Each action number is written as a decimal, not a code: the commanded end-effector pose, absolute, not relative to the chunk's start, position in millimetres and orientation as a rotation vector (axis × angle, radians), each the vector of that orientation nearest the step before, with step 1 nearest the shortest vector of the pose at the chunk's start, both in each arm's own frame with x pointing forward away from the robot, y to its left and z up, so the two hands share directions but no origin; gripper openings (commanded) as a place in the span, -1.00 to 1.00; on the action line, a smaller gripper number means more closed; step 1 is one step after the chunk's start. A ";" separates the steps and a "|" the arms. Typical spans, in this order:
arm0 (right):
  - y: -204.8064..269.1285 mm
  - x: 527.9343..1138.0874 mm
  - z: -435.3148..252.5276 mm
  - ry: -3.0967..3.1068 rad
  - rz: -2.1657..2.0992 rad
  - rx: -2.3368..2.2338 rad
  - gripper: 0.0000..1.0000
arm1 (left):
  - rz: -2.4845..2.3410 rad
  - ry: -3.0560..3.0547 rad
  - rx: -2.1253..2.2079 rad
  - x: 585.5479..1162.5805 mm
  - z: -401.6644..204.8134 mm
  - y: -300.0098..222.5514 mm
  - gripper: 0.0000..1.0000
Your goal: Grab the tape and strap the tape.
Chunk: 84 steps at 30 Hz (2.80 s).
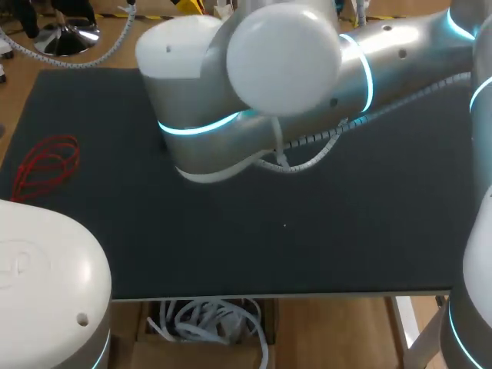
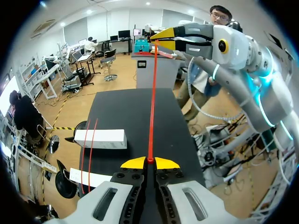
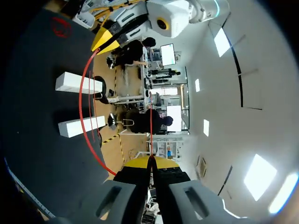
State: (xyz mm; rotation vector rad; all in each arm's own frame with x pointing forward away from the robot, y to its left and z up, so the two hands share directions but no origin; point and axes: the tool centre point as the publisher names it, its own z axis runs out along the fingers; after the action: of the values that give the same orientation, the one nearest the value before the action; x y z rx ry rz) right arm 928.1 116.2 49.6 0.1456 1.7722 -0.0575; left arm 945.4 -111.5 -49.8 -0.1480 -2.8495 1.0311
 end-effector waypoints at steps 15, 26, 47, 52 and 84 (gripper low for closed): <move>125.0 925.6 66.3 1.737 -0.160 -0.139 -1.00 | 1.026 -2.850 -0.147 945.4 -49.2 -111.1 -1.00; 130.8 922.6 63.4 1.743 -0.213 -0.133 -1.00 | 1.026 -2.850 -0.147 945.4 -49.2 -111.1 -1.00; 157.4 915.0 34.5 1.749 -0.280 -0.232 -1.00 | 1.026 -2.850 -0.147 945.4 -49.2 -111.1 -1.00; 161.7 922.7 24.5 1.751 -0.304 -0.238 -1.00 | 1.026 -2.850 -0.147 945.4 -49.2 -111.1 -1.00; 201.1 944.5 0.8 1.780 -0.308 -0.309 -1.00 | 1.026 -2.850 -0.147 945.4 -49.2 -111.1 -1.00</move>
State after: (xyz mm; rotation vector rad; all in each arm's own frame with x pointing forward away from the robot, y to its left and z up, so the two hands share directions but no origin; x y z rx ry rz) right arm 945.4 198.9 -0.1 -0.3077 1.7768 -0.3014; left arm 945.4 -111.5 -49.8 -0.1479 -2.8495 1.0309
